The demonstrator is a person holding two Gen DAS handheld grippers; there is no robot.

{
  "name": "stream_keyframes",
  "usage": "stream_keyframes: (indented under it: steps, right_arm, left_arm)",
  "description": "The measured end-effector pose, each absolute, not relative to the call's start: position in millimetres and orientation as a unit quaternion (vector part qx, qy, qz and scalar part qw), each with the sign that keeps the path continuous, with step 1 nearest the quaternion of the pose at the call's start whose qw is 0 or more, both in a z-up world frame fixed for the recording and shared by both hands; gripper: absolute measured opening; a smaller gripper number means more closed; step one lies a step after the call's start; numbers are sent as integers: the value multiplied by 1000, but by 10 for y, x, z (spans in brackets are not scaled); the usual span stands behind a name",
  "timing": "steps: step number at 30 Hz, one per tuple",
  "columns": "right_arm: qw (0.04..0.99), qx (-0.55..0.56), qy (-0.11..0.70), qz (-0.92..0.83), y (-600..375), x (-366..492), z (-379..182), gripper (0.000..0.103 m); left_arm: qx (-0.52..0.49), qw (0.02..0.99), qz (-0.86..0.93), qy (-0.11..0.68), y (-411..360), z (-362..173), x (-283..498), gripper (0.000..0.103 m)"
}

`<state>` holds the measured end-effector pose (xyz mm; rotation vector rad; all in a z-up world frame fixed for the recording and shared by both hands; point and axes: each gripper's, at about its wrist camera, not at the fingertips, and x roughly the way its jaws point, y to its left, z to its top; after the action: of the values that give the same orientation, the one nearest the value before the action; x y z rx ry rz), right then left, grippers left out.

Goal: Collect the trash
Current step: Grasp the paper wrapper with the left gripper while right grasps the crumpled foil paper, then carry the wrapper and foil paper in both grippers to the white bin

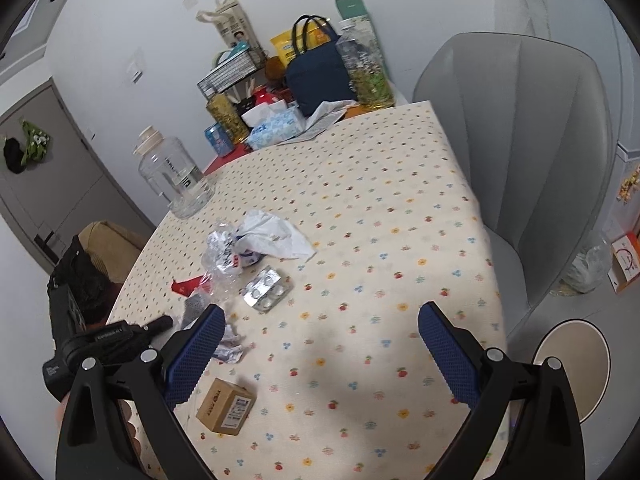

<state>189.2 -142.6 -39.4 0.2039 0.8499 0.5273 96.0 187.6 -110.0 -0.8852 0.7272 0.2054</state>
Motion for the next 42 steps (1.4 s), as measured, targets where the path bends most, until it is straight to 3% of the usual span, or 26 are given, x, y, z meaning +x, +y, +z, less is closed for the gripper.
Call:
stream_keyframes:
  steps: [20,23,27,33,42]
  right_arm:
    - [829,-27,445,338,29,1712,-562,95]
    - [824,-35,457,334,119,1768,-621,83]
    - [798,-13,492,348,130,1865,-752,33]
    - [796,25,479,370,-107,1828,-630,25]
    - [818,80,438,363,-690,1771,-294,23]
  left_arm:
    - [-404,855,135,297,2227,-903,495,6]
    - [-404,856,136,293,2243,-886,469,6]
    - [-400,859,133,291,2211,-848,471,6]
    - [-389,866,127,289,2125,-752,505,6]
    - [-356,883,95,290,1765,-502,706,6]
